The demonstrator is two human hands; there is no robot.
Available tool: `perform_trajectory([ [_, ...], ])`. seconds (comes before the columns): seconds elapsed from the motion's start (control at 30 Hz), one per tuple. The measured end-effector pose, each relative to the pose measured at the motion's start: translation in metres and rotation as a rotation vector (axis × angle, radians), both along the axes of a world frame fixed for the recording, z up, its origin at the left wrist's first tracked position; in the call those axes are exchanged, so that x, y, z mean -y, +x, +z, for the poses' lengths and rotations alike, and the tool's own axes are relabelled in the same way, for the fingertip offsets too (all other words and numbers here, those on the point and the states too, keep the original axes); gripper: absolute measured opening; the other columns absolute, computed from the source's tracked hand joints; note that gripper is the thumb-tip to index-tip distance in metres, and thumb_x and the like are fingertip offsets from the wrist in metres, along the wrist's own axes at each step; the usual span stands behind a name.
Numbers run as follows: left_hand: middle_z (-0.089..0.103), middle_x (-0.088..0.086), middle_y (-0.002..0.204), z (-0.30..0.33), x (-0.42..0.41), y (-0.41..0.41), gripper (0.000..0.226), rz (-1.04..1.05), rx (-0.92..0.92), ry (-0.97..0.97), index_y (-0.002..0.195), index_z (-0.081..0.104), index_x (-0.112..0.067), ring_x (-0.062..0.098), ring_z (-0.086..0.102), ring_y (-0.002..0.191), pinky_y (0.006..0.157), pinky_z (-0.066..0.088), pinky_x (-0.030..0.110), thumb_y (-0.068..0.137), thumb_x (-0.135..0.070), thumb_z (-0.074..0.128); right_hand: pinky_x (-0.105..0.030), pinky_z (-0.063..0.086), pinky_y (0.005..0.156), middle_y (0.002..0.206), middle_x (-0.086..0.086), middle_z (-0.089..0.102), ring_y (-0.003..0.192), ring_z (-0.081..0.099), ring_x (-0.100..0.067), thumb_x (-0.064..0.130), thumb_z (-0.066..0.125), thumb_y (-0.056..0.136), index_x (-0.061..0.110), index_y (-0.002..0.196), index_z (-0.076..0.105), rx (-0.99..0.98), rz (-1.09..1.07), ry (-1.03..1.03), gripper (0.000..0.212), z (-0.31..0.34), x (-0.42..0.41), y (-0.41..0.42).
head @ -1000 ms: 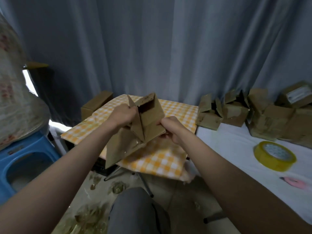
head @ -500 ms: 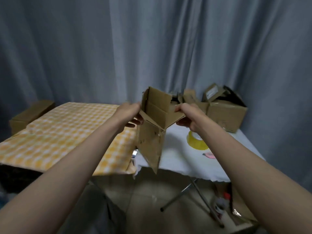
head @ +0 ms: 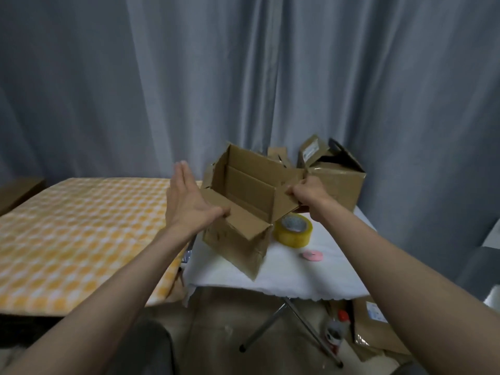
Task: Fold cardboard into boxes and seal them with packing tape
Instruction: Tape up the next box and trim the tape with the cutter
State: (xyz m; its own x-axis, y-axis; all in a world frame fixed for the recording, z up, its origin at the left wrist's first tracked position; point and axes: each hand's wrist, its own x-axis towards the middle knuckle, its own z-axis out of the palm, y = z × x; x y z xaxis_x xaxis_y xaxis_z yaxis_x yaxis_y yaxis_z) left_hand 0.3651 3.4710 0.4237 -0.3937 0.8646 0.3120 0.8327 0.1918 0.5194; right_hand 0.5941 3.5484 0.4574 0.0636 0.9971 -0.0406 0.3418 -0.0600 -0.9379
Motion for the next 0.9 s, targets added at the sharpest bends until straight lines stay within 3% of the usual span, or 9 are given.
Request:
perform_trajectory([
  [0.07,0.022,0.011,0.16,-0.002,-0.007,-0.002,0.127,-0.094,-0.059,-0.035,0.156,0.011,-0.013,0.031,0.019,0.148,0.119,0.024,0.043,0.061,-0.054,0.084,-0.053,0.06,0.08,0.119,-0.023,0.063,0.1,0.066,-0.04,0.004,0.063,0.092,0.004,0.098,0.058,0.087,-0.013,0.043,0.008,-0.003,-0.007,-0.001],
  [0.13,0.053,0.008,0.137,0.001,-0.014,-0.003,0.104,-0.193,0.022,-0.079,0.147,0.037,-0.019,0.03,0.05,0.127,0.101,0.045,0.039,0.058,-0.05,0.082,-0.051,0.054,0.093,0.131,-0.018,0.054,0.115,0.058,-0.039,0.013,0.068,0.091,0.007,0.126,0.048,0.316,-0.042,0.151,0.041,-0.008,-0.013,-0.002],
  [0.2,0.062,0.005,0.126,0.003,-0.02,-0.005,0.091,-0.18,0.023,-0.088,0.142,0.045,-0.019,0.026,0.06,0.114,0.093,0.051,0.037,0.062,-0.049,0.078,-0.045,0.049,0.095,0.136,-0.013,0.047,0.123,0.049,-0.034,0.02,0.072,0.088,0.011,0.135,0.043,0.693,-0.056,0.332,0.056,-0.01,-0.014,-0.002],
  [0.3,0.067,0.007,0.112,0.006,-0.03,-0.008,0.071,-0.08,-0.064,-0.036,0.132,0.047,-0.016,0.027,0.063,0.101,0.078,0.05,0.036,0.073,-0.047,0.072,-0.042,0.042,0.098,0.137,-0.012,0.046,0.126,0.043,-0.033,0.032,0.068,0.092,0.008,0.129,0.055,1.101,-0.03,0.473,0.046,-0.007,-0.017,-0.004],
  [0.43,0.062,0.006,0.095,0.012,-0.044,-0.012,0.051,0.015,-0.037,0.045,0.108,0.039,-0.017,0.025,0.057,0.08,0.055,0.034,0.033,0.08,-0.045,0.072,-0.047,0.04,0.102,0.145,-0.013,0.038,0.133,0.037,-0.036,0.047,0.062,0.092,0.005,0.136,0.051,1.003,0.045,0.29,0.062,0.002,-0.025,-0.005],
  [0.57,0.057,0.005,0.099,0.019,-0.06,-0.015,0.055,0.036,-0.055,0.002,0.117,0.04,-0.012,0.028,0.058,0.087,0.071,0.046,0.039,0.089,-0.055,0.061,-0.047,0.039,0.105,0.15,-0.017,0.03,0.136,0.037,-0.038,0.065,0.064,0.084,0.004,0.149,0.033,1.009,0.08,0.125,0.093,-0.007,-0.027,-0.009],
  [0.67,0.066,0.015,0.099,0.026,-0.073,-0.017,0.036,0.002,-0.069,-0.086,0.112,0.049,-0.01,0.036,0.066,0.085,0.08,0.053,0.046,0.099,-0.043,0.047,-0.049,0.039,0.108,0.154,-0.019,0.026,0.137,0.039,-0.042,0.064,0.072,0.079,0.004,0.154,0.019,1.008,0.118,0.028,0.11,-0.019,-0.029,-0.014],
  [0.8,0.07,0.015,0.088,0.03,-0.074,-0.031,0.023,-0.047,0.001,-0.067,0.101,0.057,-0.008,0.033,0.069,0.076,0.08,0.055,0.045,0.097,-0.027,0.044,-0.049,0.038,0.109,0.151,-0.021,0.032,0.136,0.039,-0.042,0.051,0.079,0.078,0.007,0.154,0.02,0.886,0.107,0.01,0.105,-0.033,-0.04,-0.014],
  [0.9,0.07,0.0,0.057,0.033,-0.055,-0.044,0.023,-0.115,0.104,-0.061,0.082,0.064,-0.013,0.019,0.069,0.053,0.061,0.051,0.031,0.092,-0.029,0.052,-0.05,0.046,0.104,0.141,-0.019,0.048,0.129,0.048,-0.037,0.044,0.083,0.076,0.005,0.144,0.035,0.733,0.094,0.013,0.093,-0.03,-0.055,-0.008],
])
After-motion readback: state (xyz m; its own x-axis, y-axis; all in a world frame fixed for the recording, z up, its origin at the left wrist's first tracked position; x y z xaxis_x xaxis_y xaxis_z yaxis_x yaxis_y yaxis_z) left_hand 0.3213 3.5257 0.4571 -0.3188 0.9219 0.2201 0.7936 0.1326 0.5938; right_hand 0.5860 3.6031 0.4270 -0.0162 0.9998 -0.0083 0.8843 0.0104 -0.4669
